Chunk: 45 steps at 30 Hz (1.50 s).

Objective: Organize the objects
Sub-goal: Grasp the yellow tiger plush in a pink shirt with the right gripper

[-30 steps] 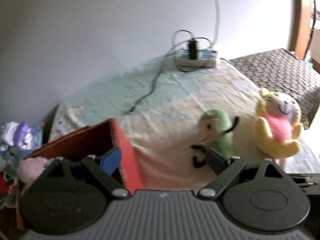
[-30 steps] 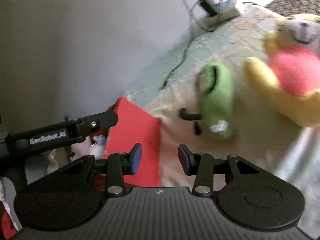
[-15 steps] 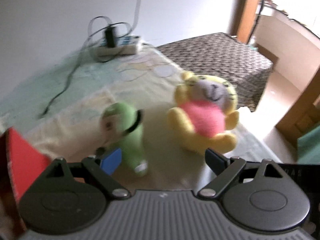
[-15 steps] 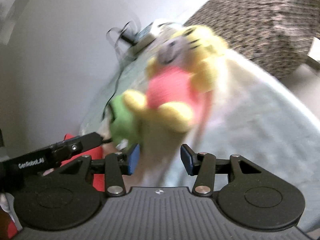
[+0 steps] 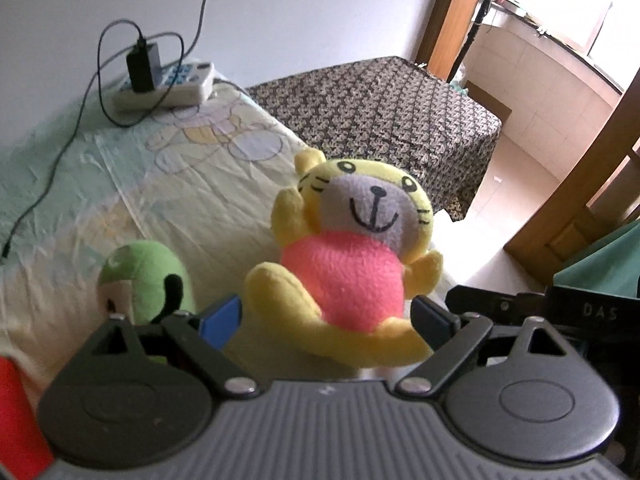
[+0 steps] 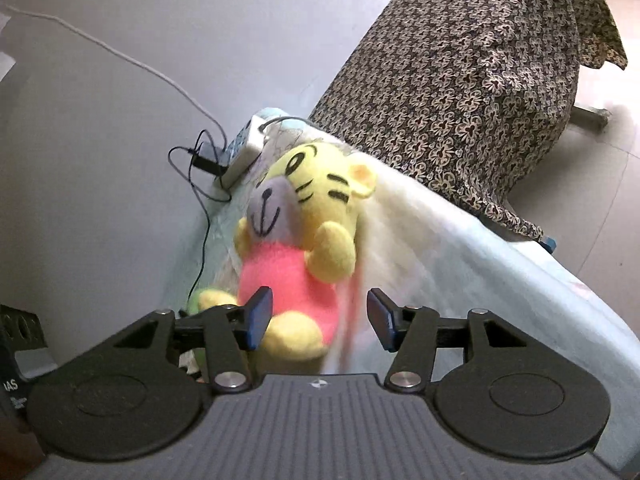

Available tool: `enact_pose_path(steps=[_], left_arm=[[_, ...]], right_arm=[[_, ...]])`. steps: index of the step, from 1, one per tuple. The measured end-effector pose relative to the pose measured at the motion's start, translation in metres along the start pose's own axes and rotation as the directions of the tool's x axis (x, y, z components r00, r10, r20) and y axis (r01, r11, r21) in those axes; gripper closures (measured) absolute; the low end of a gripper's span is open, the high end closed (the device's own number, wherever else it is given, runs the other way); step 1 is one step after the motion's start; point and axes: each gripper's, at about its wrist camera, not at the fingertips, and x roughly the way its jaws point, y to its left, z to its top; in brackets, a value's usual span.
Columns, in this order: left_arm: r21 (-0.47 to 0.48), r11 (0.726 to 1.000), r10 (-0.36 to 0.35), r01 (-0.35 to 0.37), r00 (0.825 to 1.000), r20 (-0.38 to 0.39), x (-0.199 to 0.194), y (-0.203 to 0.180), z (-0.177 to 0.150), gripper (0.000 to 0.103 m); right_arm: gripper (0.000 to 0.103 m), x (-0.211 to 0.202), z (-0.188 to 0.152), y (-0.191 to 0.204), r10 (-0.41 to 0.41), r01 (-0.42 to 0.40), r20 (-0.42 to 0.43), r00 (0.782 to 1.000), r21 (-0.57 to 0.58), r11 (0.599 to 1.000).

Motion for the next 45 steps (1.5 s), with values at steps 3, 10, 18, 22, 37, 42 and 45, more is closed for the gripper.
enact_pose_path(steps=[3,10,18,22,37,42,45], left_arm=[[-0.022,1.0,-0.018,0.017,1.0,-0.009,0.008,0.005,0.002,0.009],[-0.031,0.999,-0.045,0.045,0.999,-0.021,0.021,0.009,0.005,0.009],[-0.038,0.996,-0.084,0.082,0.995,-0.055,0.045,0.011,0.009,0.009],[-0.053,0.995,-0.082,0.079,0.995,-0.058,0.055,0.016,0.01,0.009],[-0.111,0.987,-0.121,0.115,0.991,-0.053,0.066,0.026,0.012,0.012],[-0.09,0.989,-0.125,0.12,0.991,-0.049,0.058,0.017,0.013,0.013],[-0.078,0.989,-0.131,0.127,0.99,-0.047,0.052,0.011,0.012,0.013]], right_arm=[[0.041,0.007,0.003,-0.005,-0.007,0.007,0.0,1.0,0.025,1.0],[0.036,0.022,0.016,-0.012,0.009,-0.009,0.001,1.0,0.078,0.997],[0.034,0.045,0.03,-0.012,0.016,-0.015,-0.012,1.0,0.095,0.995],[0.033,0.059,0.034,-0.009,0.044,-0.042,-0.027,0.999,0.091,0.995],[0.045,0.094,0.044,0.008,0.137,-0.137,-0.119,0.983,0.014,0.991],[0.049,0.084,0.045,0.006,0.171,-0.17,-0.12,0.978,0.017,0.985],[0.049,0.074,0.044,0.008,0.177,-0.178,-0.115,0.978,-0.005,0.984]])
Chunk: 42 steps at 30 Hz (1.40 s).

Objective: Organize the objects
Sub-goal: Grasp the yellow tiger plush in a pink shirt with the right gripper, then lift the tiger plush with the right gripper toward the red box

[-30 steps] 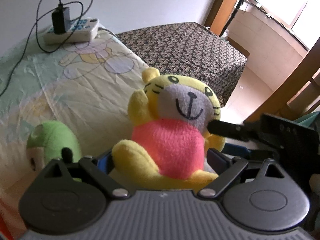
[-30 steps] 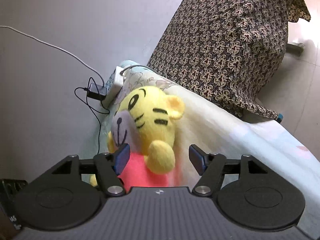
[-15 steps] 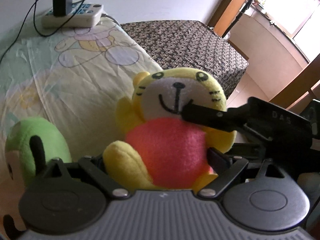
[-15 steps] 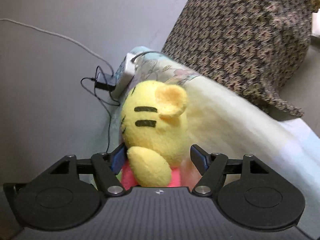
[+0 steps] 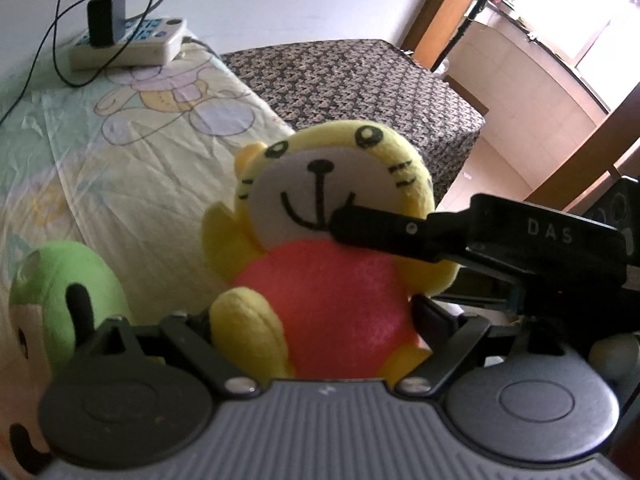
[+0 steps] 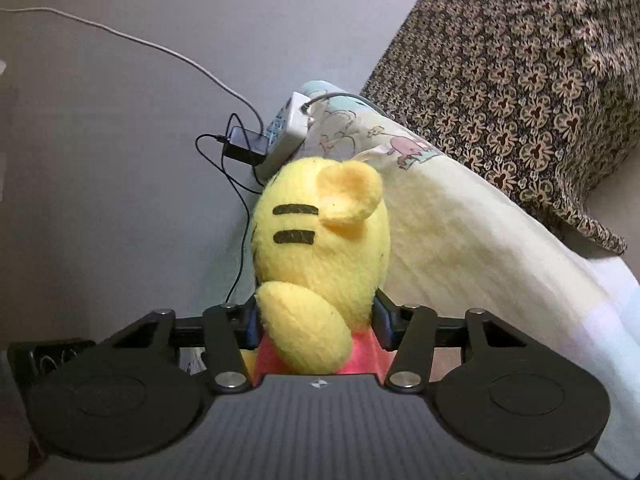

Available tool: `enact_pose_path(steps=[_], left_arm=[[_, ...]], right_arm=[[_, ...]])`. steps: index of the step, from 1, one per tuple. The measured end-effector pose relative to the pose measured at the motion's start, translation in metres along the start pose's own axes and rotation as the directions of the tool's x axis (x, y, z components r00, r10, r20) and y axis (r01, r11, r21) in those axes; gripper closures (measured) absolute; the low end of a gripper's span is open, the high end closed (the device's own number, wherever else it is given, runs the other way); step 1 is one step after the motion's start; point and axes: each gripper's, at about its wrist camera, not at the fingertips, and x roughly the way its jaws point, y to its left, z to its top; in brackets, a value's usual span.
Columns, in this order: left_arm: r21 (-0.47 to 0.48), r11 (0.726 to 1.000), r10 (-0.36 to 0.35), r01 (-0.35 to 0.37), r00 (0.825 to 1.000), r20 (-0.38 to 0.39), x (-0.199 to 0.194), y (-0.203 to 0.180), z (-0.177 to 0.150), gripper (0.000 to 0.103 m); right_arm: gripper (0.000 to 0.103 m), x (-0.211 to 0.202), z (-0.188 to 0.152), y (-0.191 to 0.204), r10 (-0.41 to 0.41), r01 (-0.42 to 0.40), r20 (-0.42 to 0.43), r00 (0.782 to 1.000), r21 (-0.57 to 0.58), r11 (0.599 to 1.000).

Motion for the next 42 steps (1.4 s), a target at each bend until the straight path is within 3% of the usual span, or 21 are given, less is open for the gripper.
enact_pose_path(steps=[13,20,27,42], left_arm=[[0.081,0.997,-0.008,0.008,1.0,-0.007,-0.03,-0.038,-0.024,0.013],[0.121,0.993,0.012,-0.016,0.999,0.033,-0.054,-0.053,-0.036,0.013],[0.1,0.994,0.027,-0.035,0.996,0.081,-0.086,-0.046,-0.052,0.013],[0.013,0.996,0.085,-0.093,0.956,0.28,-0.189,-0.009,-0.085,0.013]], right_arm=[[0.049,-0.043,-0.026,0.0,0.012,-0.013,0.016,1.0,0.01,1.0],[0.048,-0.059,-0.038,0.007,0.047,-0.048,0.029,0.998,0.025,0.999],[0.048,-0.059,-0.05,0.026,0.086,-0.086,0.013,0.996,-0.009,0.996],[0.048,-0.041,-0.09,0.1,0.244,-0.246,-0.031,0.969,-0.116,0.962]])
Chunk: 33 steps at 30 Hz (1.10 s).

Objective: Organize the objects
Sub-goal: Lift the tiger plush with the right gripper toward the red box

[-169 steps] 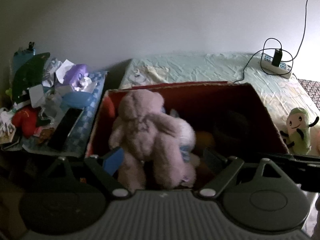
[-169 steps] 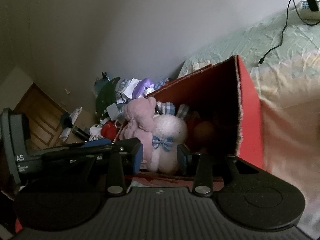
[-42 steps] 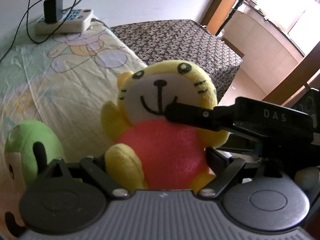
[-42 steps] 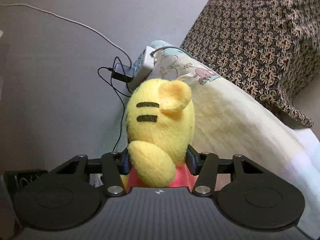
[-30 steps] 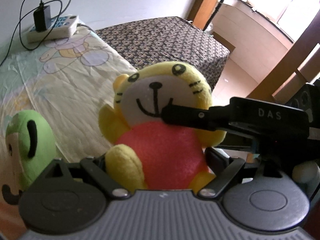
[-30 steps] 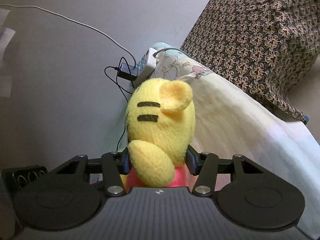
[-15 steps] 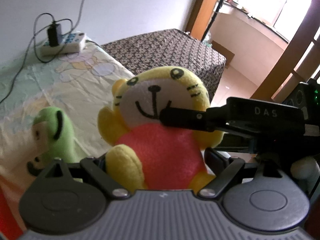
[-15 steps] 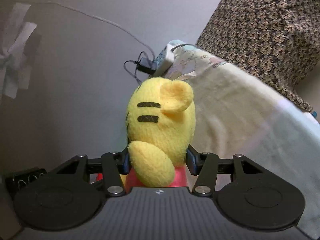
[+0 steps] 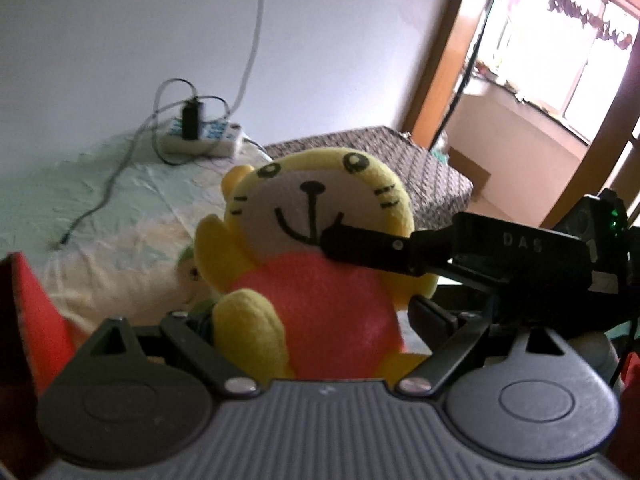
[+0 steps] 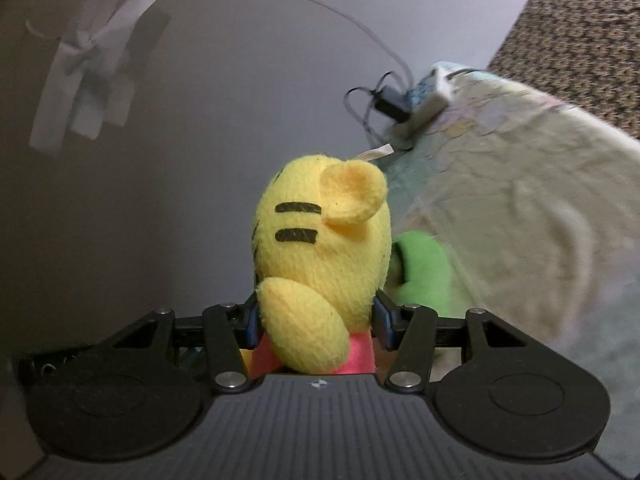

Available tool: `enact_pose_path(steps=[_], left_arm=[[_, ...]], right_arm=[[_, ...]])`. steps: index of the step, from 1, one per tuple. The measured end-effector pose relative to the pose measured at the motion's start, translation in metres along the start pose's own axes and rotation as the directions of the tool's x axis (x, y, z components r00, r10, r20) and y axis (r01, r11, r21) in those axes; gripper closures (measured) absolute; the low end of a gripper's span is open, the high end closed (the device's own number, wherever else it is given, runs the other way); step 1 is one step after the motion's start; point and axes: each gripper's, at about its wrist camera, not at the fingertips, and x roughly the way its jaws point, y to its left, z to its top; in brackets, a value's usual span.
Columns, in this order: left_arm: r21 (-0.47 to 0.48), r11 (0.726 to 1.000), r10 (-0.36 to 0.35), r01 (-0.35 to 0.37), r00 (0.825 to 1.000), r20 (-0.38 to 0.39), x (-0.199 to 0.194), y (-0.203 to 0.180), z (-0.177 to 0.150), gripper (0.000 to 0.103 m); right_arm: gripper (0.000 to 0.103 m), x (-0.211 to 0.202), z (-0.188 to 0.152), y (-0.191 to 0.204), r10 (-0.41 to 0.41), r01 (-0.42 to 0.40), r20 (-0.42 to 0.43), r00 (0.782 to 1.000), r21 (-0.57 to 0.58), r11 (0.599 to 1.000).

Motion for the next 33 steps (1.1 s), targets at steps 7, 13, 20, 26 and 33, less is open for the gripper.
enact_pose_path(steps=[7,13,20,26,33], left_arm=[[-0.05,0.998,0.048,-0.045,0.997,0.055,-0.039,0.034,-0.008,0.013],[-0.101,0.992,0.088,-0.078,0.991,0.101,-0.07,0.069,-0.015,0.013],[-0.169,0.978,0.145,-0.124,0.983,0.114,-0.098,0.111,-0.028,0.013],[-0.224,0.96,0.193,-0.168,0.976,0.096,-0.111,0.143,-0.039,0.013],[-0.273,0.941,0.219,-0.199,0.975,0.044,-0.112,0.169,-0.056,0.013]], right_arm=[[0.048,0.03,-0.017,0.033,0.04,-0.043,-0.048,0.998,-0.051,0.998],[0.048,0.064,-0.033,0.064,0.067,-0.077,-0.096,0.993,-0.1,0.992],[0.048,0.107,-0.056,0.093,0.077,-0.105,-0.164,0.984,-0.169,0.98],[0.048,0.143,-0.074,0.106,0.083,-0.129,-0.228,0.97,-0.195,0.972],[0.048,0.175,-0.094,0.112,0.044,-0.113,-0.294,0.955,-0.224,0.968]])
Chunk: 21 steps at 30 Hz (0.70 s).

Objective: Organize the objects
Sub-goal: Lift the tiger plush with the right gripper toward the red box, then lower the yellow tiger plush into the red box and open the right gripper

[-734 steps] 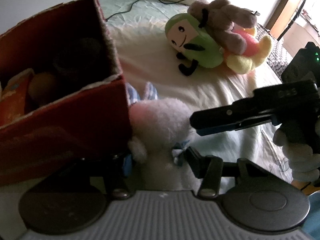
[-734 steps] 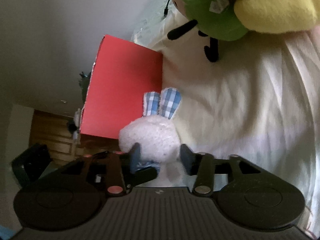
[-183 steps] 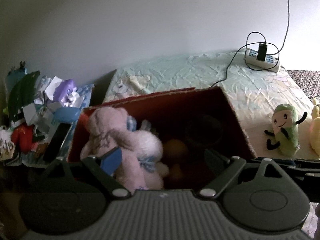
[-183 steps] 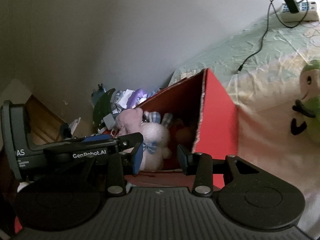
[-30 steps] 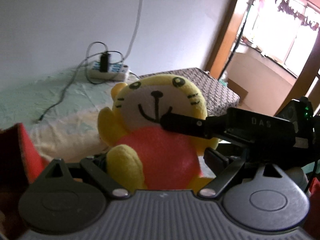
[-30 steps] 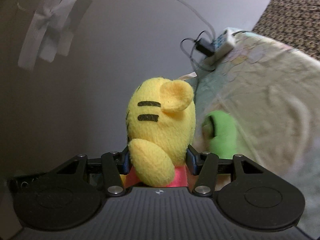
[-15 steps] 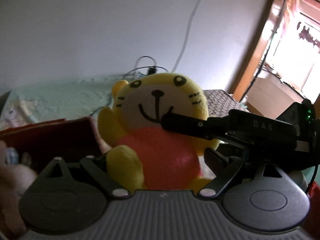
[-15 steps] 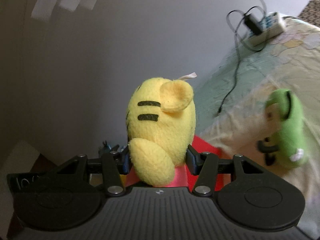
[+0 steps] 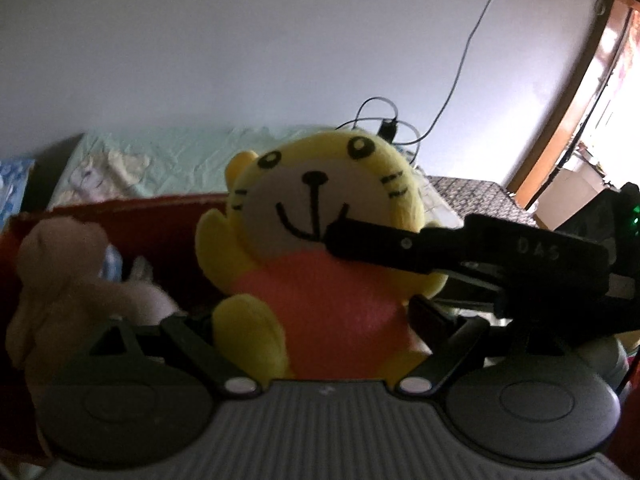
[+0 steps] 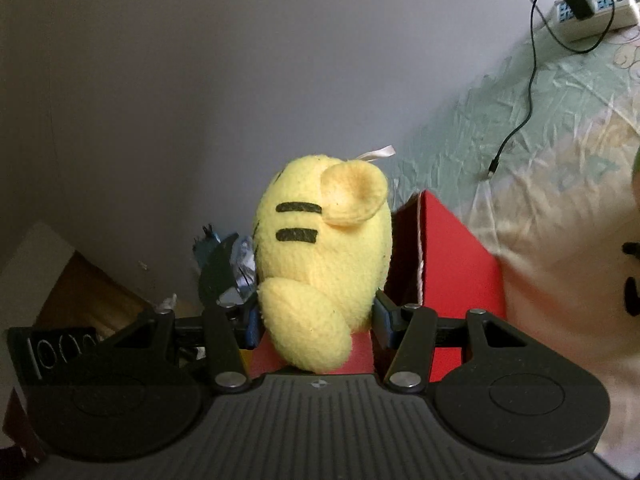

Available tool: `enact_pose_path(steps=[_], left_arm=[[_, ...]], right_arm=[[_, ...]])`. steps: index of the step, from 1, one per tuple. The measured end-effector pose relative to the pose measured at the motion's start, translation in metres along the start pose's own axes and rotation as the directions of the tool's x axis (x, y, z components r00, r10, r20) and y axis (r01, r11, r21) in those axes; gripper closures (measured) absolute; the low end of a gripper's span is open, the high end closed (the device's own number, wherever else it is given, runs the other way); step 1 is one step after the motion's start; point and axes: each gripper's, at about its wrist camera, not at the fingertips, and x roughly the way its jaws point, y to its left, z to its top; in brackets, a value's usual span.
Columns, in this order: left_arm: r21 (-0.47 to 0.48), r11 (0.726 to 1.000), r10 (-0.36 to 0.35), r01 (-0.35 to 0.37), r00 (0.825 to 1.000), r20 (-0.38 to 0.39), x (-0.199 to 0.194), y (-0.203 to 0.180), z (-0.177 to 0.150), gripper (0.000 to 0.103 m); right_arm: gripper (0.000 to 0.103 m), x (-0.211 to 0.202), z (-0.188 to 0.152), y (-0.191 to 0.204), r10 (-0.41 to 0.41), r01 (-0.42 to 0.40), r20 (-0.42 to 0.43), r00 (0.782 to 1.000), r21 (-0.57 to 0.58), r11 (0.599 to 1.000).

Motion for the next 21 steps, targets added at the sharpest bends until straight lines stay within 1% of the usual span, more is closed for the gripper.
enact_pose_path(steps=[6,10,12,15,18,21], left_arm=[[-0.038,0.999,-0.001,0.0,1.0,-0.025,-0.001,0.018,-0.003,0.013],[-0.073,0.997,-0.016,0.013,0.999,-0.048,0.002,0.03,-0.008,0.013],[-0.087,0.996,-0.029,0.025,0.998,-0.051,0.002,0.032,-0.009,0.013],[-0.083,0.996,-0.032,0.027,0.998,-0.059,0.004,0.033,-0.009,0.013],[-0.093,0.995,-0.037,0.031,0.997,-0.062,0.004,0.036,-0.01,0.01],[-0.098,0.995,-0.037,0.032,0.998,-0.053,0.003,0.041,-0.01,0.011]], right_arm=[[0.048,0.016,-0.006,0.01,-0.038,0.037,-0.033,0.999,-0.048,0.998],[0.048,0.023,-0.008,0.011,-0.078,0.075,-0.055,0.995,-0.045,0.996],[0.048,0.023,-0.009,0.014,-0.091,0.088,-0.054,0.994,-0.059,0.994],[0.047,0.025,-0.009,0.017,-0.112,0.108,-0.053,0.992,-0.079,0.991],[0.045,0.026,-0.01,0.023,-0.133,0.126,-0.058,0.989,-0.11,0.986],[0.04,0.027,-0.013,0.028,-0.158,0.149,-0.049,0.986,-0.148,0.978]])
